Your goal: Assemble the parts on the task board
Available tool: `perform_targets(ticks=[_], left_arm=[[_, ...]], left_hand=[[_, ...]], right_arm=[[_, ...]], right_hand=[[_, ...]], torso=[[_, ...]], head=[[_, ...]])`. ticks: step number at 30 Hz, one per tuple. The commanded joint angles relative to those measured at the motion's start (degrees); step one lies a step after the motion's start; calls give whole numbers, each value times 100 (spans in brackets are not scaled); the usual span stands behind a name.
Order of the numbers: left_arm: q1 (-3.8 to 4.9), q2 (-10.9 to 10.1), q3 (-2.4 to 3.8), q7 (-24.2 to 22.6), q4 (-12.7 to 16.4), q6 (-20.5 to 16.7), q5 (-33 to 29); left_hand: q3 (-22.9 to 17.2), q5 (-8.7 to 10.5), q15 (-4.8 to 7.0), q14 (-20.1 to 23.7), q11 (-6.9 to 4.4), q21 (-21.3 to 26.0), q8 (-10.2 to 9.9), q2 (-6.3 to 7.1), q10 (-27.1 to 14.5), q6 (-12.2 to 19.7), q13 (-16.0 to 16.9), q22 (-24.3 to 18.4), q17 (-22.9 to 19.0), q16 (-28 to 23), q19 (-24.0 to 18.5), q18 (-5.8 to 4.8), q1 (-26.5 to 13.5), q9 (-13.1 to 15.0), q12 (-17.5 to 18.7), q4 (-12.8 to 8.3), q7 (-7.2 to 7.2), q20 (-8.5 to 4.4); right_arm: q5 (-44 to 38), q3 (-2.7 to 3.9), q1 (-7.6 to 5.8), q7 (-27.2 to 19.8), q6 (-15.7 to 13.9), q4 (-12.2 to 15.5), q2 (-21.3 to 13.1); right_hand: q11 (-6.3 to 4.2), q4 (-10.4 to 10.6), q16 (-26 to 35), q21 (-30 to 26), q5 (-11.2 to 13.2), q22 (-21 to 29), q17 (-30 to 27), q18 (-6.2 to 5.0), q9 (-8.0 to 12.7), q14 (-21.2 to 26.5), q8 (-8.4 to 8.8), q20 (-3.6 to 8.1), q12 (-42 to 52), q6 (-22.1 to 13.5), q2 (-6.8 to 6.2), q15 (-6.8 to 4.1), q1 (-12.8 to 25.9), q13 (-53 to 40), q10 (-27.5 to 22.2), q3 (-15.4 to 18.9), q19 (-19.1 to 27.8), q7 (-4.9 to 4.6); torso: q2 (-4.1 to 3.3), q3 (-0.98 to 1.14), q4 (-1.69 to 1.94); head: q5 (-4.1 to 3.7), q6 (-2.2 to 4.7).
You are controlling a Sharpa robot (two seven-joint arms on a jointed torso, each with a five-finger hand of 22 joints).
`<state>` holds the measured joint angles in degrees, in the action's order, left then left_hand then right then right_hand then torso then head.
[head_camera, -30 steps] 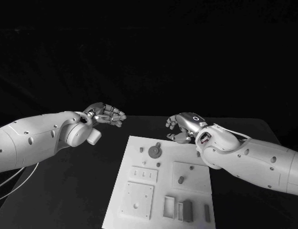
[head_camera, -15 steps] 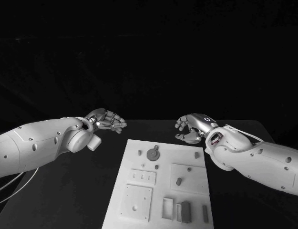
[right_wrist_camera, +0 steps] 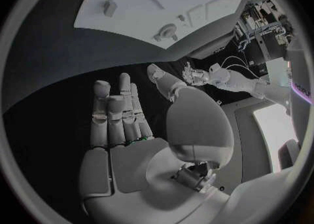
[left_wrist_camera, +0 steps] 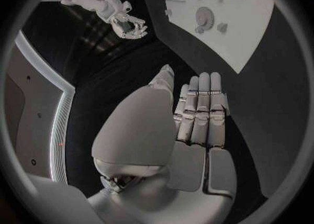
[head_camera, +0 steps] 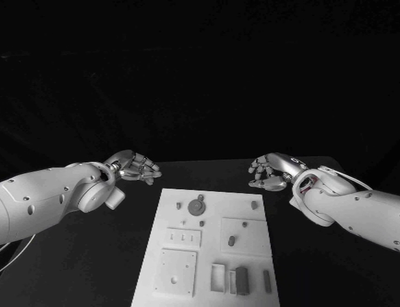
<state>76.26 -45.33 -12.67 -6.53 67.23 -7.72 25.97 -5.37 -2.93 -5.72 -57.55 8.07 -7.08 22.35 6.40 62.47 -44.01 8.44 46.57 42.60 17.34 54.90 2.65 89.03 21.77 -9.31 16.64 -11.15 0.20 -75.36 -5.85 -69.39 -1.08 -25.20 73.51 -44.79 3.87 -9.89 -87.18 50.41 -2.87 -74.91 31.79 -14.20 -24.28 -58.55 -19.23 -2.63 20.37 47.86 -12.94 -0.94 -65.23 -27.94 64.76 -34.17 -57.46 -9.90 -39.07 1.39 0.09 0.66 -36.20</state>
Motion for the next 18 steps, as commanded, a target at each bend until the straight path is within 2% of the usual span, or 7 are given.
perform_targets(ticks=[1,2,7,9,15,18], left_arm=[[-26,-6,2,-130,45,82,165],[-37,-5,2,-139,50,85,166],[-85,-7,2,-161,64,102,166],[-96,5,2,-161,59,96,166],[-139,26,2,-129,46,91,167],[-151,21,1,-114,49,98,167]], left_hand=[[27,1,8,-41,0,-24,-21,2,49,-37,11,10,13,28,42,56,-12,-9,-22,-4,8,-9],[28,1,8,-42,1,-24,-21,4,48,-39,12,11,16,29,43,56,-11,-10,-21,-4,9,-10],[33,1,15,-51,1,-27,-24,11,50,-49,19,20,38,33,55,52,-6,-14,-18,-4,18,-18],[36,1,22,-64,-4,-32,-28,13,61,-55,28,29,58,41,70,50,-3,-18,-22,-4,19,-25],[45,0,35,-83,-13,-38,-50,20,80,-44,49,47,100,50,96,45,-5,-34,-28,-1,-9,-40],[48,0,36,-81,-8,-35,-57,20,67,-40,51,50,111,47,95,41,-10,-39,-19,0,-15,-42]], right_arm=[[421,2,26,-668,330,-156,-87],[469,1,34,-743,370,-217,-116],[525,-1,69,-876,460,-489,-146],[525,-1,98,-865,462,-576,-160],[466,-4,147,-541,579,-681,-188],[159,-11,183,-191,683,-715,-182]], right_hand=[[-18,-77,-9,-31,-10,-94,29,-80,-11,175,46,-3,159,-32,-5,-144,-62,-480,145,-5,37,-8],[-21,-91,-16,-29,-8,-96,35,-80,-13,178,49,-2,190,-31,5,-146,-72,-602,113,-15,38,-5],[-18,-152,-35,-15,-5,-104,61,-80,-17,196,66,-5,255,-42,2,-145,-85,-977,36,-25,51,-10],[-18,-169,-40,-10,-5,-106,69,-80,-18,202,72,-6,266,-47,10,-146,-94,-1071,26,-34,54,-9],[-24,-185,-44,2,-5,-105,79,-80,-23,201,73,-2,279,-38,87,-151,-110,-1226,30,-61,47,-5],[-10,-190,0,-26,-5,-93,65,-80,-21,234,87,-15,212,-55,147,-138,-82,-1285,-29,-71,86,-17]], torso=[[16,21,-24],[18,16,-22],[58,44,-70],[76,54,-100],[120,71,-154],[130,75,-159]], head=[[-74,-42],[-94,-42],[-118,-66],[-111,-79],[-98,-107],[-120,-126]])
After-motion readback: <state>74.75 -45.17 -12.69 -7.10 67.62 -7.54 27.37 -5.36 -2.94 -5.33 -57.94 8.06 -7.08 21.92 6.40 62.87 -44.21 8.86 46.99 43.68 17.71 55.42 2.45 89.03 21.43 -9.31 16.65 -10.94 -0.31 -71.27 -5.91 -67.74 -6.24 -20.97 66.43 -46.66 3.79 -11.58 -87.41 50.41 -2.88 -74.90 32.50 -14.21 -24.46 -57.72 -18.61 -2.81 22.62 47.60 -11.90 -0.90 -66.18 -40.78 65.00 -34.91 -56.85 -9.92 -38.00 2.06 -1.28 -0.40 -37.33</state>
